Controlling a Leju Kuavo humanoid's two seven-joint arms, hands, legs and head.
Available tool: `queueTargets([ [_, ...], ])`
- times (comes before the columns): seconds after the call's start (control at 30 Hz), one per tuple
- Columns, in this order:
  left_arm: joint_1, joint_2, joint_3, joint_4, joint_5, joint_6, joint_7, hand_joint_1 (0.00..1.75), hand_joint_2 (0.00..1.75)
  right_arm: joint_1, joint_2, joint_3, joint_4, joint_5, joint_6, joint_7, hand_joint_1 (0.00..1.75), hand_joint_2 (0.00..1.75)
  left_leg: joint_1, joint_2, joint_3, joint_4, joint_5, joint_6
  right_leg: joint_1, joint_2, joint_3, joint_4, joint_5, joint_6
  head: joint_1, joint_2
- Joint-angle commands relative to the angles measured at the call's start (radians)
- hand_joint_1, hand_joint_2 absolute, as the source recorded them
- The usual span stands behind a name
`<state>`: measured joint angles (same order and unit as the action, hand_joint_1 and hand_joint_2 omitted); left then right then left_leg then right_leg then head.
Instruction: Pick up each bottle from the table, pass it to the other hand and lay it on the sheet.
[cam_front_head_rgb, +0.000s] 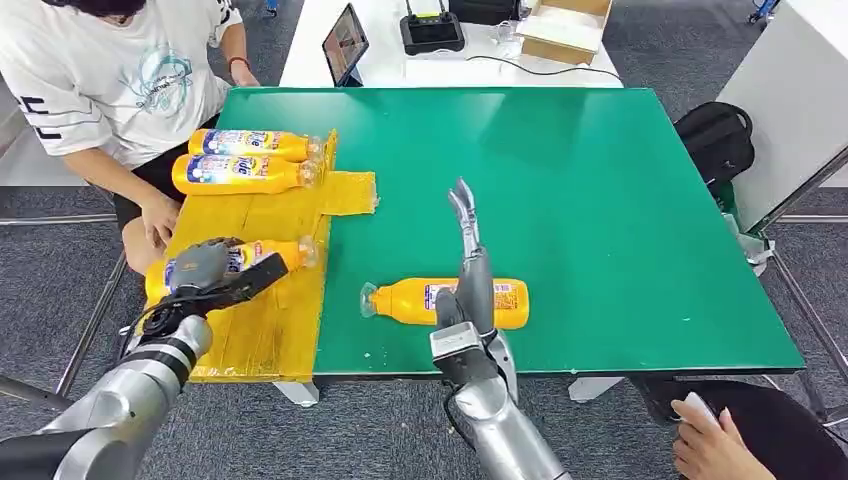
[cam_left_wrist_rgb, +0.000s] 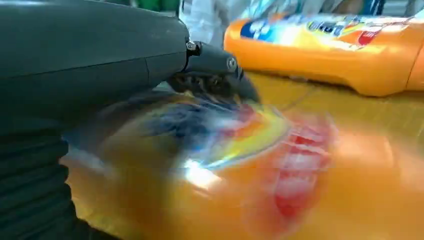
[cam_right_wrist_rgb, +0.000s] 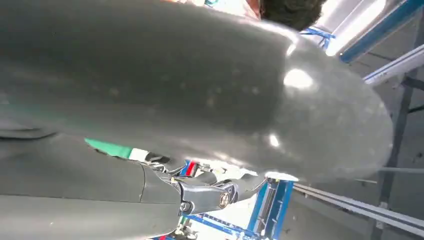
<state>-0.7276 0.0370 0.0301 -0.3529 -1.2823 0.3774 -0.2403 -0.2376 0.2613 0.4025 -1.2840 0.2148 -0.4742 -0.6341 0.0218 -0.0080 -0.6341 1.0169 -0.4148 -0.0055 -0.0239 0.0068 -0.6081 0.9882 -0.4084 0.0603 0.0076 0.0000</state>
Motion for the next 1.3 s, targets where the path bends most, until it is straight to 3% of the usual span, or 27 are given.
queueTargets([
  [0.03,-0.06,-0.023,0.102,0.058,0.077,-0.068,-0.046,0.0,0.0,-0.03,-0.016,0.009,0.079,-0.004,0.0,0.012,0.0,0.0,0.0,0.0,0.004,0.0,-0.002,0.002,0.001,-0.002,0.005,-0.001,-0.002,-0.002,0.0,0.0],
  [0.53,-0.058,-0.033,0.16,0.05,0.185,-0.148,-0.104,0.0,0.0,-0.034,-0.012,-0.024,0.113,-0.027,0.023,0.021,0.0,0.0,0.0,0.0,0.005,0.0,-0.002,0.002,0.001,-0.001,0.006,-0.001,-0.001,-0.003,0.0,0.0],
  [0.7,-0.073,-0.071,0.241,0.011,0.389,-0.339,-0.218,0.0,0.0,-0.035,-0.011,-0.044,0.132,-0.031,0.032,0.016,0.0,0.0,0.0,-0.001,0.004,0.0,-0.001,0.002,0.001,-0.002,0.005,-0.001,-0.001,-0.003,0.0,0.0],
  [0.8,-0.053,-0.108,0.243,-0.061,0.505,-0.293,-0.309,0.0,0.0,-0.038,-0.023,-0.039,0.143,-0.012,0.045,0.023,0.0,0.0,0.0,-0.002,0.004,0.0,-0.001,0.002,0.001,-0.003,0.005,-0.001,-0.002,-0.002,0.0,0.0],
  [0.83,-0.04,-0.124,0.243,-0.094,0.552,-0.262,-0.345,0.0,0.0,-0.04,-0.028,-0.037,0.147,0.004,0.045,0.033,0.0,1.75,0.001,-0.003,0.006,0.0,-0.002,0.002,0.002,-0.004,0.008,-0.001,-0.002,-0.003,0.0,0.0],
  [0.9,-0.002,-0.171,0.289,-0.185,0.675,-0.166,-0.429,0.0,0.0,-0.047,-0.038,-0.037,0.157,0.033,0.046,0.061,0.0,1.75,0.0,-0.003,0.004,-0.001,-0.001,0.002,0.001,-0.003,0.006,-0.002,-0.001,-0.002,0.0,0.0],
  [1.03,0.026,-0.182,0.276,-0.241,0.706,-0.129,-0.428,0.0,0.0,-0.049,-0.04,-0.041,0.156,0.049,0.038,0.069,0.0,1.75,0.0,-0.002,0.007,-0.001,-0.002,0.002,0.001,-0.004,0.009,-0.002,-0.003,-0.003,0.0,0.0],
  [1.07,0.076,-0.183,0.188,-0.335,0.666,0.092,-0.458,0.0,1.75,-0.057,-0.048,-0.034,0.161,0.079,0.036,0.094,0.0,1.75,0.0,-0.001,0.005,-0.001,-0.001,0.001,0.001,-0.002,0.006,-0.001,-0.001,-0.002,0.0,0.0],
  [1.17,0.183,-0.172,0.028,-0.525,0.84,0.198,-0.458,0.0,1.75,-0.077,-0.071,-0.037,0.176,0.128,0.032,0.137,0.0,1.75,0.0,0.0,0.007,-0.001,-0.003,0.002,0.001,-0.001,0.008,-0.001,-0.002,-0.003,0.0,0.0],
  [1.3,0.303,-0.173,-0.049,-0.72,1.0,0.18,-0.458,0.0,1.75,-0.122,-0.153,-0.029,0.219,0.243,0.093,0.267,0.0,1.75,0.0,0.002,0.006,-0.001,-0.002,0.002,0.001,0.0,0.006,-0.002,-0.001,-0.002,0.0,0.0],
])
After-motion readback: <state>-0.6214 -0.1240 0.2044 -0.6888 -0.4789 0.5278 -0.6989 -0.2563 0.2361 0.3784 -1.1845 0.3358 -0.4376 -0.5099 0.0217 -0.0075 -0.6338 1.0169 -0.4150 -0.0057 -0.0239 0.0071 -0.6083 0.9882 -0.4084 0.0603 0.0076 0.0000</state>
